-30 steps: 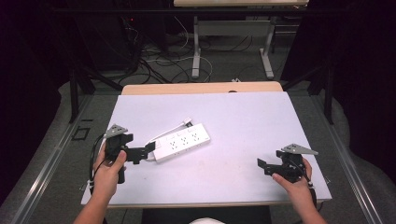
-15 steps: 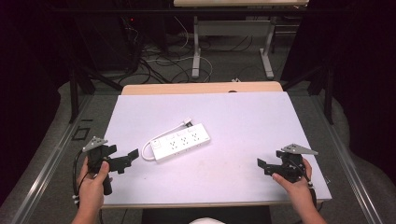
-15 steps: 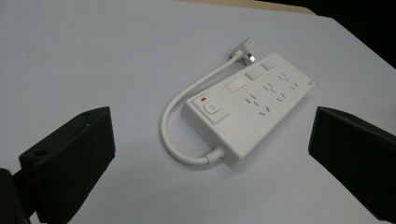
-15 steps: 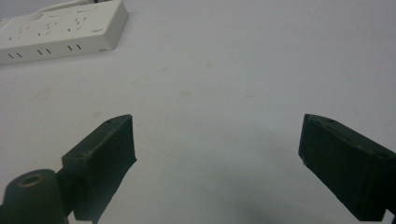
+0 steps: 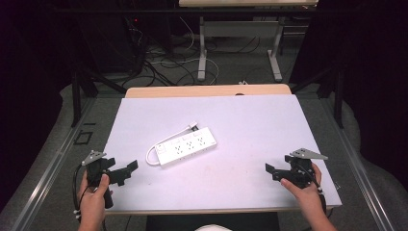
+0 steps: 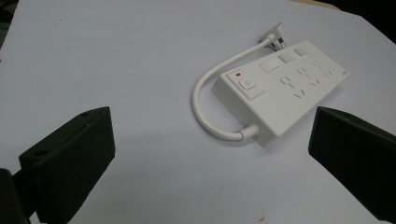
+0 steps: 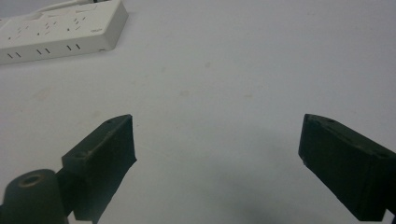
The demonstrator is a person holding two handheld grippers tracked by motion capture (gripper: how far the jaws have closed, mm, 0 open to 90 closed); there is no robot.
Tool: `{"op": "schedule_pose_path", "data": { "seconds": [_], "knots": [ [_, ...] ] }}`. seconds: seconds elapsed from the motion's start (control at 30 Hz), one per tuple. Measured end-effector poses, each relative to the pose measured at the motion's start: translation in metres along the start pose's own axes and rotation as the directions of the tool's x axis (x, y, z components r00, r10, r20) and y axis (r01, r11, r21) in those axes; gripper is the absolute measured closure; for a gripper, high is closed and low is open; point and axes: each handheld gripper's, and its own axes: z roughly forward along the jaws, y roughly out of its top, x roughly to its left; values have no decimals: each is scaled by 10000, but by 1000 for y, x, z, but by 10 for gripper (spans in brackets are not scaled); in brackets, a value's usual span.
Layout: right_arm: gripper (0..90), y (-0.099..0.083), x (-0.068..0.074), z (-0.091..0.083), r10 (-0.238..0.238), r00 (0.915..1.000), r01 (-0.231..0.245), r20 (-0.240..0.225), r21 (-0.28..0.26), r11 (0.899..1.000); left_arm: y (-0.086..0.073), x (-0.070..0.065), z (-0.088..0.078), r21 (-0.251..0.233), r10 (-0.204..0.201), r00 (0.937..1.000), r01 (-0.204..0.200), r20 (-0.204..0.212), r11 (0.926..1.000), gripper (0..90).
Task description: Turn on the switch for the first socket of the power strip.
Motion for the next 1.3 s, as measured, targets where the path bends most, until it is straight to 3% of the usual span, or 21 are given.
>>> {"op": "schedule_pose_path", "data": {
  "seconds": [0.5, 0.7, 0.93, 1.17, 1.3],
  "knots": [
    [102, -1, 0, 1, -62, 10000, 62, -22, 58, 10000, -14, 24, 4, 140, -316, 9981, 323, -530, 9994, 4],
    [102, -1, -1, 2, -49, 10000, 49, -39, 49, 10000, -18, 28, 7, 320, 107, 9962, -79, -869, 9995, 5],
    [102, -1, -1, 2, -81, 10000, 82, -32, 136, 9999, -21, 29, 13, 466, 405, 9949, -363, -927, 9983, 5],
    [102, -2, -1, 4, -156, 9999, 156, -54, 121, 9998, -22, 30, 14, 680, 421, 9948, -359, -929, 9970, 5],
    [102, -2, -2, 4, -60, 10000, 61, -41, 163, 9998, -23, 30, 16, 537, 415, 9947, -366, -941, 9979, 5]
  ]
}}
